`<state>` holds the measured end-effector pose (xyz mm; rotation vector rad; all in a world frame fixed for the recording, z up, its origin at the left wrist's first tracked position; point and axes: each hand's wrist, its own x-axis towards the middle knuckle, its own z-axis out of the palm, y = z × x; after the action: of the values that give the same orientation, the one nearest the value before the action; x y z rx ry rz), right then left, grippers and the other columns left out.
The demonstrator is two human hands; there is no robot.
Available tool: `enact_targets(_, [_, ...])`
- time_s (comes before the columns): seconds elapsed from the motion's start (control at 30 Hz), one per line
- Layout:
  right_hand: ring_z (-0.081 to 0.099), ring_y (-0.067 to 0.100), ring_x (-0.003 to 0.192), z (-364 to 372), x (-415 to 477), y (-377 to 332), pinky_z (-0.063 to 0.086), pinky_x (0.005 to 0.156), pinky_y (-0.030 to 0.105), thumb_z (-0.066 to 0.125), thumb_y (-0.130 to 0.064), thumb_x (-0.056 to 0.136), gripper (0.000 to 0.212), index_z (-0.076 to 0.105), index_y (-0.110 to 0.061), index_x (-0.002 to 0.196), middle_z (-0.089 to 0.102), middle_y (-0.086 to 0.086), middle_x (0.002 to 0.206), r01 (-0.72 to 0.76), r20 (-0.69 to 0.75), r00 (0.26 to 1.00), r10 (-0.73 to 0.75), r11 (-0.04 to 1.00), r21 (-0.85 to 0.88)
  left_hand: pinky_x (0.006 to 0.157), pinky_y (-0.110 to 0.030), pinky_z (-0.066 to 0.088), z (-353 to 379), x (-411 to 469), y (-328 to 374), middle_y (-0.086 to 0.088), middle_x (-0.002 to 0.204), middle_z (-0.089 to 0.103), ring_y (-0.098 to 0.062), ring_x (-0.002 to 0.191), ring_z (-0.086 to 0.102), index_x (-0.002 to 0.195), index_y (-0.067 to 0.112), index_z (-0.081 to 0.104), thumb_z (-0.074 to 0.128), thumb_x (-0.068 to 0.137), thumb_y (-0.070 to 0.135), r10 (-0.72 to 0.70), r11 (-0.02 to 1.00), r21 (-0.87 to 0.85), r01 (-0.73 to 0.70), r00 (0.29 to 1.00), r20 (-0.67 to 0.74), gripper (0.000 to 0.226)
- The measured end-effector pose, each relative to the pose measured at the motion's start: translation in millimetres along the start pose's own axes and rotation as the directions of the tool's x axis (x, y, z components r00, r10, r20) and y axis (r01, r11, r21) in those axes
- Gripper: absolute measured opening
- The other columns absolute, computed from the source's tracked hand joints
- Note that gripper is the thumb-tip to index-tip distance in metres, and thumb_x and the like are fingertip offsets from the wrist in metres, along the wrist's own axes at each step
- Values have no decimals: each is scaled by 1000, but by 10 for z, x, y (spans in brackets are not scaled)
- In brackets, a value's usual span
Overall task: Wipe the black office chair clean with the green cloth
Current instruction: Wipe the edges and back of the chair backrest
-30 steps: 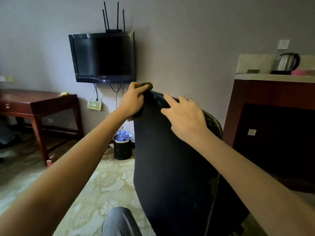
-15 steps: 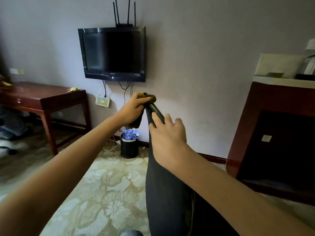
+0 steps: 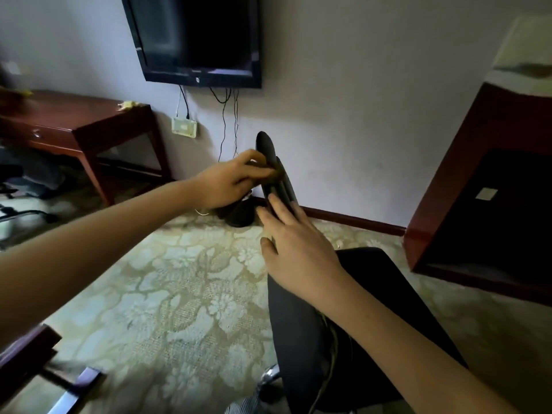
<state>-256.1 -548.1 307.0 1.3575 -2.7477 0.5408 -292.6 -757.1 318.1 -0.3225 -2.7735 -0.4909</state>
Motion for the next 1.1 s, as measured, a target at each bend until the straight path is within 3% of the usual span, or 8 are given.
enact_targets(0.2, [25,18,137,56,-36,-17,29,104,30,41,-21,97,46,36,-19,143,18,-2,156,0,-177,984,4,1000,22,104,-36,32,148,138,33,-14,136,36,-29,119,45,134,15,48,38,96,4,-170,984,18,174,976,-139,41])
enact_targets(0.37, [40,21,121,103,-94,-17,42,82,34,44,-16,94,31,54,-14,124,28,0,151,6,-231,973,-28,995,-98,104,-34,33,185,-196,236,-13,133,38,-25,117,45,132,13,51,41,95,1,-49,998,19,53,984,-170,40])
enact_targets(0.47, [46,22,111,113,-142,4,34,69,30,45,-13,93,28,57,-14,118,40,0,140,27,-271,960,-66,989,-143,97,-25,34,165,-436,414,-7,131,38,-15,107,45,133,15,50,42,95,2,31,999,13,-30,991,-127,40])
enact_targets(0.53, [49,21,103,101,-167,15,35,66,29,44,-13,93,24,59,-14,112,49,0,127,45,-302,950,-85,990,-137,97,-29,36,118,-439,439,-6,133,37,-17,107,47,134,18,48,42,96,5,32,997,74,-25,995,-91,41])
enact_targets(0.6, [51,21,97,81,-202,31,41,66,32,44,-15,92,20,59,-11,106,53,-1,116,47,-331,941,-73,995,-87,100,-38,37,97,-326,403,-7,135,37,-23,113,48,135,19,47,41,96,7,9,993,116,-1,997,-73,42])
enact_targets(0.67, [53,21,98,68,-267,46,47,73,34,46,-18,93,25,61,-13,112,54,-1,120,26,-354,935,-30,1000,-18,103,-41,35,116,-199,376,-9,137,36,-28,117,47,136,18,45,40,97,8,-47,990,127,60,994,-98,41])
enact_targets(0.8, [52,20,100,150,-442,40,45,72,31,49,-20,92,27,60,-15,116,49,-4,129,22,-390,920,-25,1000,-11,102,-34,33,211,-127,379,-13,136,34,-30,117,45,137,15,44,37,97,6,-126,984,107,146,977,-172,42])
enact_targets(1.1, [52,22,89,242,-293,27,46,67,32,50,-13,91,20,63,-12,106,55,-1,111,59,-487,872,-48,998,8,99,-33,37,199,-391,498,-8,131,37,-23,111,48,131,14,52,41,94,0,12,1000,20,-9,990,-144,41])
